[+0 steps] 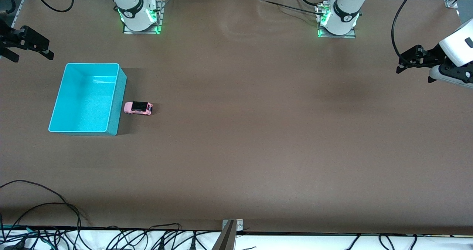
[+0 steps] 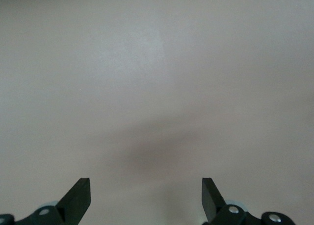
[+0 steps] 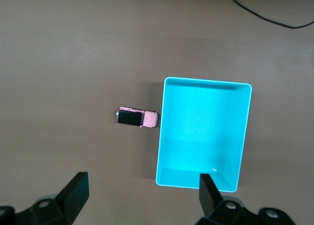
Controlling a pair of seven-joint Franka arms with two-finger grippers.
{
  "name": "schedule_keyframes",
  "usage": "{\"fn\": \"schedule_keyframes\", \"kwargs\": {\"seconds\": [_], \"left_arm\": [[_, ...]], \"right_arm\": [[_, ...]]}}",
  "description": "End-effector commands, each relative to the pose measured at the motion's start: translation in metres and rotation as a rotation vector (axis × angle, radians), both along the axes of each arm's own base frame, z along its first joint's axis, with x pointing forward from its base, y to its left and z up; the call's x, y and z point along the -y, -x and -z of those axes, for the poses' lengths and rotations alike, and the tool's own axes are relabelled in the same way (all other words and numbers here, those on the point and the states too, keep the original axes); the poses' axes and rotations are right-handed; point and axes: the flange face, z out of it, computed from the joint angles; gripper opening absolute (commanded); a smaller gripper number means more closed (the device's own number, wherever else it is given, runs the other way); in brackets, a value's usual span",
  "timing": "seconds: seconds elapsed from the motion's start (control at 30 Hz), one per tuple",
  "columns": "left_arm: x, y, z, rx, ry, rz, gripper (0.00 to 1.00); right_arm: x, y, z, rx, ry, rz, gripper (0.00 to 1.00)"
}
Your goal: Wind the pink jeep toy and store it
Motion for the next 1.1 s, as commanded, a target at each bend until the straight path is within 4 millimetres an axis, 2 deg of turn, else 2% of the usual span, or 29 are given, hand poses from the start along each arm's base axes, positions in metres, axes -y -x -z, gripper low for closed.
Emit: {"fn": "schedule_keyframes", "kwargs": {"seconds": [0.0,0.2,0.83,0.97,1.07], "left_arm": [[0.001,0.005,-0.001,0.013,0.001,-0.050,1.00],[0.002,0.009,-0.006,0.024,-0.069,-0.048,1.00],[0.008,0.007,-0.006,0.012,-0.067,-0.043,1.00],[0.006,0.007,-0.006,0.013,-0.067,-0.048,1.00],[0.005,0.007,-0.006,0.012,-0.067,-0.049,1.00]], "right_arm": [[0.000,0.002,-0.005,-0.002,0.007,-0.009,1.00],[0.001,0.002,-0.005,-0.002,0.007,-0.008,1.00],[0.005,0.005,-0.006,-0.001,0.008,0.001,1.00],[0.001,0.003,-0.005,0.008,0.009,0.005,1.00],[-0.005,-0.002,0.004,0.030,0.002,0.000,1.00]]}}
